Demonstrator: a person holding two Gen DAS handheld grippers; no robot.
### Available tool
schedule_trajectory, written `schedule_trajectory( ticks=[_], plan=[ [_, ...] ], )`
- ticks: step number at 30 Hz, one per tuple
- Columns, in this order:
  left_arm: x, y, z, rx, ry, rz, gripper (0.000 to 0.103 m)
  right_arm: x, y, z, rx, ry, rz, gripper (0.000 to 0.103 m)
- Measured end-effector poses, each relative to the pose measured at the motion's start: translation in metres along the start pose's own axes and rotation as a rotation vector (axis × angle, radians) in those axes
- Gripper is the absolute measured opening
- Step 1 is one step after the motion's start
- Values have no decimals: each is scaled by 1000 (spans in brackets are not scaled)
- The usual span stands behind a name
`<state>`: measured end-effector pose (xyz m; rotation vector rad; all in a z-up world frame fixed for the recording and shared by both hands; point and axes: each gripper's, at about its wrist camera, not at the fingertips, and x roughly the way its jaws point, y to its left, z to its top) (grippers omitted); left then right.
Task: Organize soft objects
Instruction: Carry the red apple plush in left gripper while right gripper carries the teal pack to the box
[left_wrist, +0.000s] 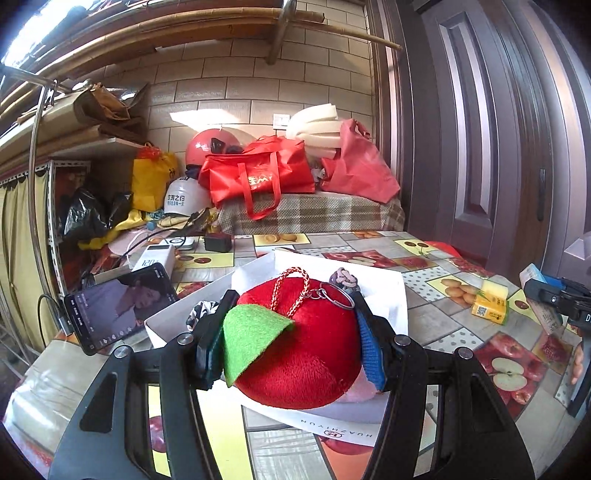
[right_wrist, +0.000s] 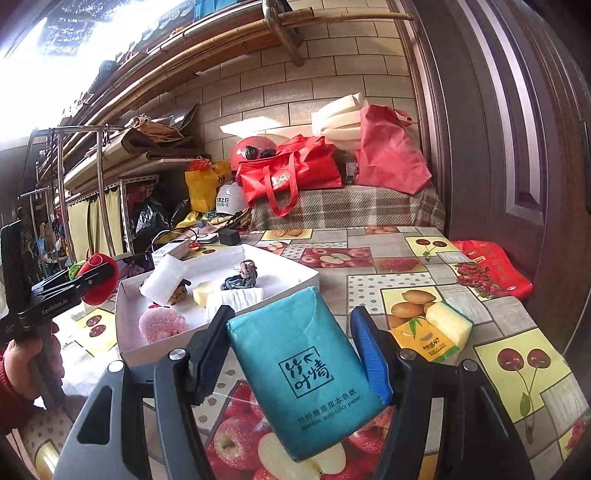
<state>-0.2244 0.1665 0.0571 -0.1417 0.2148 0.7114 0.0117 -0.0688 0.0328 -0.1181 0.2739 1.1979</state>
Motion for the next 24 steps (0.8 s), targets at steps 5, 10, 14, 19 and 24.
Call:
schedule_trajectory(
  ticks=[5, 10, 14, 19, 24],
  plan=[
    [8, 5, 0, -6, 24, 14, 59, 12, 3, 1, 7, 27, 12, 65],
    [18, 11, 2, -16, 35, 45, 59, 32, 5, 1, 33, 56, 12, 65],
    [26, 20, 4, -27, 31, 77, 59, 45, 16, 4, 11, 56, 9, 65],
    [33, 25, 5, -31, 32, 96, 59, 61, 32, 8, -34, 60, 18, 65],
    [39, 26, 6, -31, 36, 92, 59, 75, 38, 13, -33, 62, 26, 65]
  ],
)
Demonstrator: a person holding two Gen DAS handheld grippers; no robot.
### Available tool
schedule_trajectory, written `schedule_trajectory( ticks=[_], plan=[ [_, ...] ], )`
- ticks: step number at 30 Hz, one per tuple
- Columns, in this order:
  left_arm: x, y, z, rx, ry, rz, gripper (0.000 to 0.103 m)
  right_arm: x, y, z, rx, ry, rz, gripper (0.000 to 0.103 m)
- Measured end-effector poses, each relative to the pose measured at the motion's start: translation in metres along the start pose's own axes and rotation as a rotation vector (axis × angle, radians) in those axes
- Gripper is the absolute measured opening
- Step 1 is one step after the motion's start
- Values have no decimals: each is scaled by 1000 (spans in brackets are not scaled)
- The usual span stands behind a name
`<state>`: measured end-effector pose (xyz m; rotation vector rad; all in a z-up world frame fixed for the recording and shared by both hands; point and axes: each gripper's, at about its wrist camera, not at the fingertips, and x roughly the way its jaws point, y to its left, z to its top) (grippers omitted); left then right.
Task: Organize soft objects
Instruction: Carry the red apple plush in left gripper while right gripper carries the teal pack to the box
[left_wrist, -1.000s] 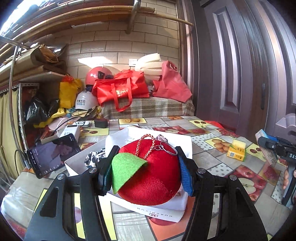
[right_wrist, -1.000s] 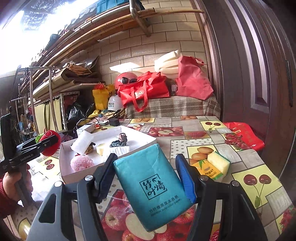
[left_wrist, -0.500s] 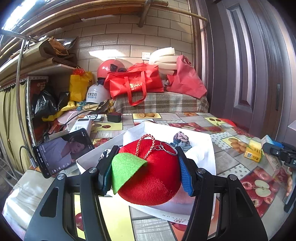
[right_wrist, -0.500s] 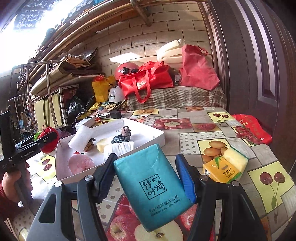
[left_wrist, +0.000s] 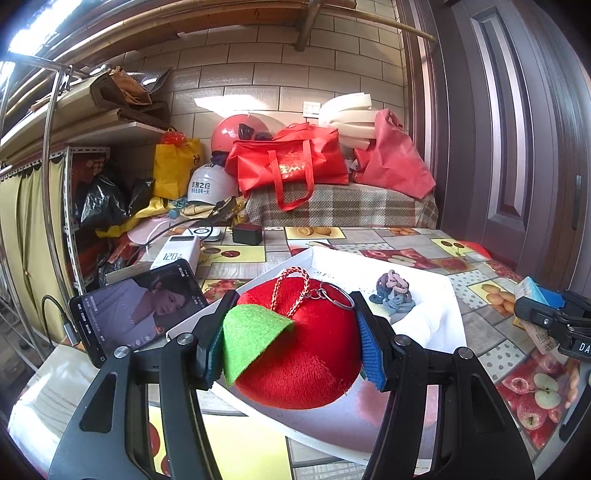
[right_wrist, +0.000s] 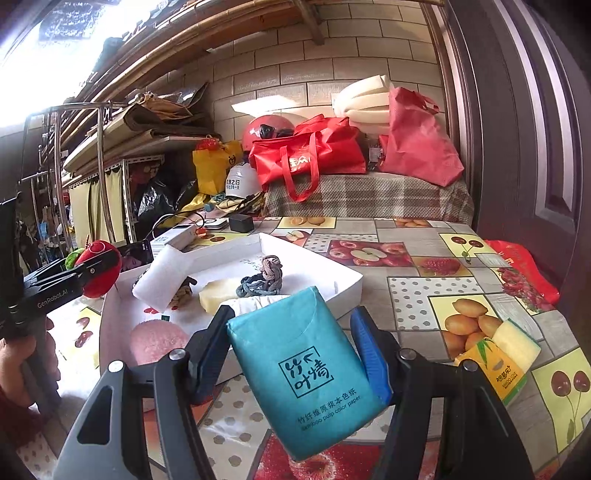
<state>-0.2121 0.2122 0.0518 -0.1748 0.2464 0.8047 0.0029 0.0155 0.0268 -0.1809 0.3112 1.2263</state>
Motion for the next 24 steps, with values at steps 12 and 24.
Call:
schedule_trajectory(
  ticks=[12, 24],
  plan=[
    [20, 4, 6, -3, 15, -37, 60, 43, 14, 15, 15, 26, 35, 65],
    [46, 5, 15, 13, 34, -78, 60, 81, 39, 26, -57, 57, 86, 65]
  ],
)
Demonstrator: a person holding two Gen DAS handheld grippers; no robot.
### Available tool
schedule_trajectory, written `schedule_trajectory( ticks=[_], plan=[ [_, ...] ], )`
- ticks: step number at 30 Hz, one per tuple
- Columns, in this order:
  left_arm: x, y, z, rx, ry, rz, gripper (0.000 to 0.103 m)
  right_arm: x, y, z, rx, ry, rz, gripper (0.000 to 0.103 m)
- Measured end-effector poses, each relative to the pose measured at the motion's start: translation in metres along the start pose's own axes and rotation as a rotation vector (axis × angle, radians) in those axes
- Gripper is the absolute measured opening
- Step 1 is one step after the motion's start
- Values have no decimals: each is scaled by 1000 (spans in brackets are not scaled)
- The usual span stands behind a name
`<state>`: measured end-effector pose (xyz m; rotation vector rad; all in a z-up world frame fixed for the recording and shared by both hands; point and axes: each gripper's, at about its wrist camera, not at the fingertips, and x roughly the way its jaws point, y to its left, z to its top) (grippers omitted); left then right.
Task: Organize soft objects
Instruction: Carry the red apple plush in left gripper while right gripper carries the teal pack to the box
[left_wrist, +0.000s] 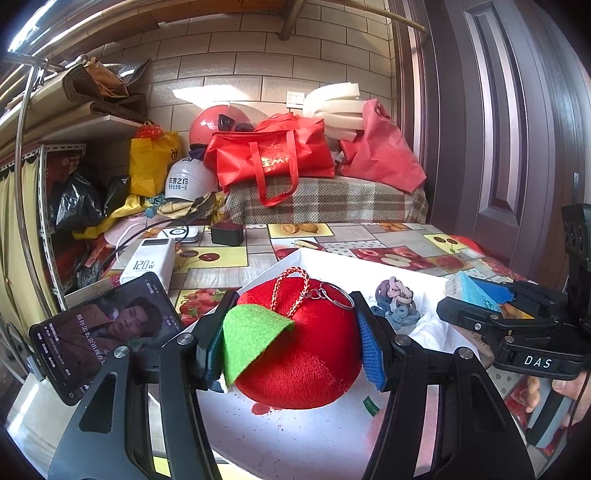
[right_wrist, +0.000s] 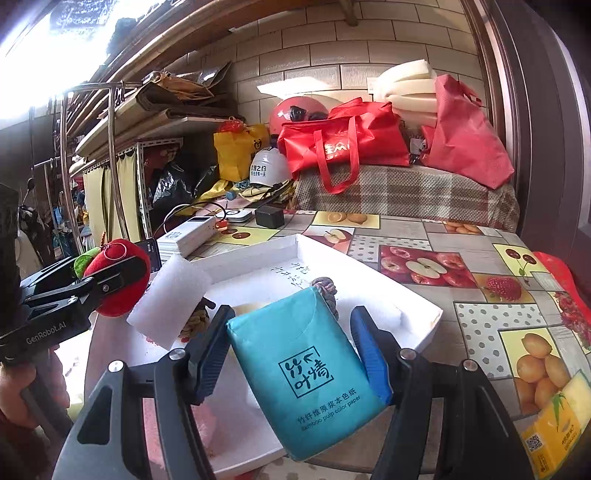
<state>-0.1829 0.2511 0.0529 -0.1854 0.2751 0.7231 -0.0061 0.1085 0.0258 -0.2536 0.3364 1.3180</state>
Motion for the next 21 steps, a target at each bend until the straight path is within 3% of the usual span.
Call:
schedule_trajectory(
  ticks=[8, 13, 16, 21],
  plan=[
    [20, 22, 7, -98, 26, -15, 60, 29, 4, 11, -42, 30, 15, 65],
    [26, 29, 9, -131, 28, -13, 60, 38, -3, 18, -18, 5, -29, 65],
    [27, 25, 10, -108, 20, -8, 60, 42, -10, 19, 19, 20, -11, 65],
    [31, 0, 13, 9, -8, 7, 61, 44, 1, 19, -33, 29, 0, 65]
  ],
)
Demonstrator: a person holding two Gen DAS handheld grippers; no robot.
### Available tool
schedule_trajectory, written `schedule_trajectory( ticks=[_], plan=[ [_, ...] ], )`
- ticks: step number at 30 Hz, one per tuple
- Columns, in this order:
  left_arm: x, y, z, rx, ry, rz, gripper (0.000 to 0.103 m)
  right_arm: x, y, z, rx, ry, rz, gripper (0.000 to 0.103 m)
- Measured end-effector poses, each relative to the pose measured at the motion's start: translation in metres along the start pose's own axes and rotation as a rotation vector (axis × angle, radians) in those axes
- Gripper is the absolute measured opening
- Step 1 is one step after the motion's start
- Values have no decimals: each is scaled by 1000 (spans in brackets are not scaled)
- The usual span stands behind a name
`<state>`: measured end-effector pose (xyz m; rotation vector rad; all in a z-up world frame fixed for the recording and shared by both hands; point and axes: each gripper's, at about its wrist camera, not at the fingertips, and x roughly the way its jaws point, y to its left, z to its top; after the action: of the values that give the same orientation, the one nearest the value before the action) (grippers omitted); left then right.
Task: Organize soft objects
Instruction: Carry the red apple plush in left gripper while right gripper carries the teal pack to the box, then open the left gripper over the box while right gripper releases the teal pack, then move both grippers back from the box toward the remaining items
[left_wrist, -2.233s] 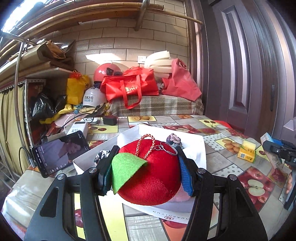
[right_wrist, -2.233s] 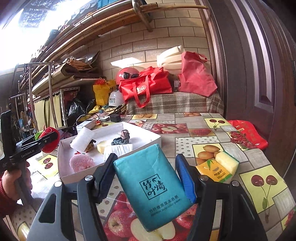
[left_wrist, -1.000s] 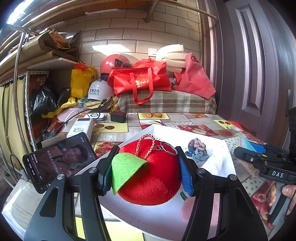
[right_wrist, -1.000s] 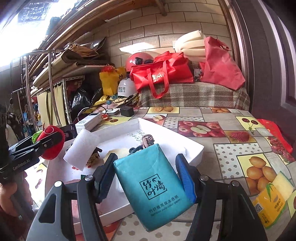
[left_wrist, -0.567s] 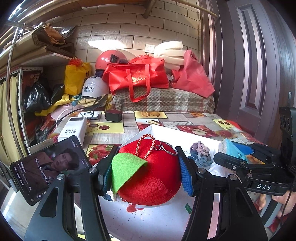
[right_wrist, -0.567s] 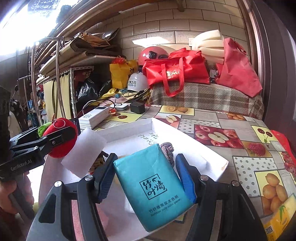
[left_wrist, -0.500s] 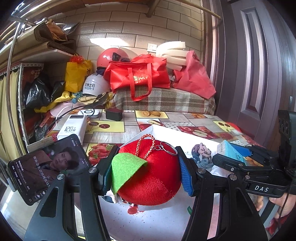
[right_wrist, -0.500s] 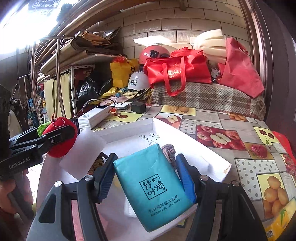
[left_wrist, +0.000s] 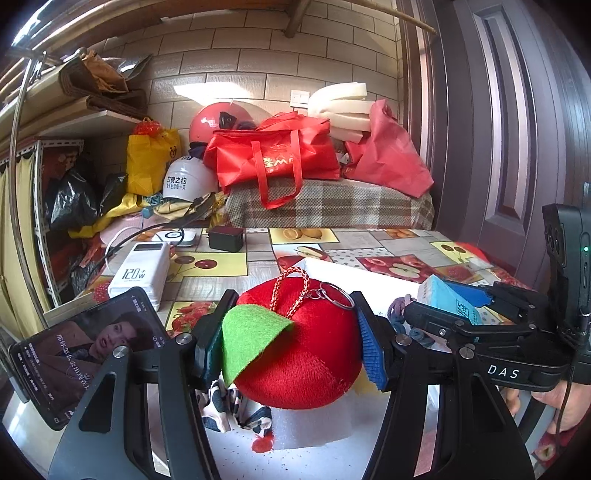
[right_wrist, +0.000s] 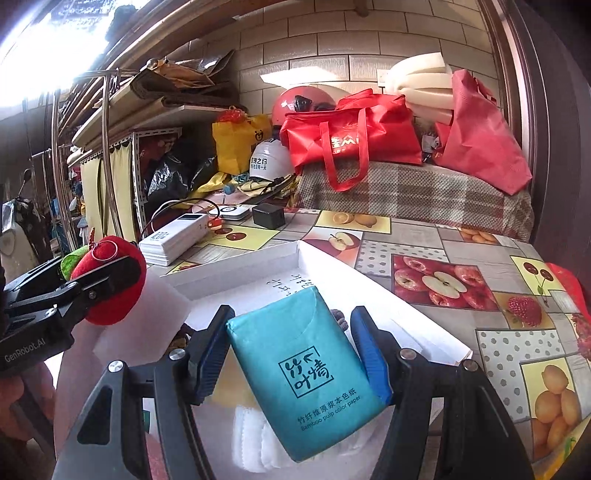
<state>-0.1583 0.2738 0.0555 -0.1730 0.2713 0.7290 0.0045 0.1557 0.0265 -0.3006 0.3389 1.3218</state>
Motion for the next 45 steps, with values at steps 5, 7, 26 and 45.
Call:
schedule_trajectory(
  ticks=[5, 7, 26, 45],
  plan=[
    [1, -10, 0, 46, -14, 9, 76, 6, -4, 1, 11, 24, -4, 68],
    [1, -6, 1, 28, -13, 17, 93, 7, -9, 1, 40, 30, -9, 79],
    [-16, 4, -3, -31, -70, 92, 103, -7, -13, 0, 76, -51, -76, 103],
    [-42, -14, -15, 4, -77, 42, 103, -56, -59, -17, 82, -97, -190, 103]
  ],
)
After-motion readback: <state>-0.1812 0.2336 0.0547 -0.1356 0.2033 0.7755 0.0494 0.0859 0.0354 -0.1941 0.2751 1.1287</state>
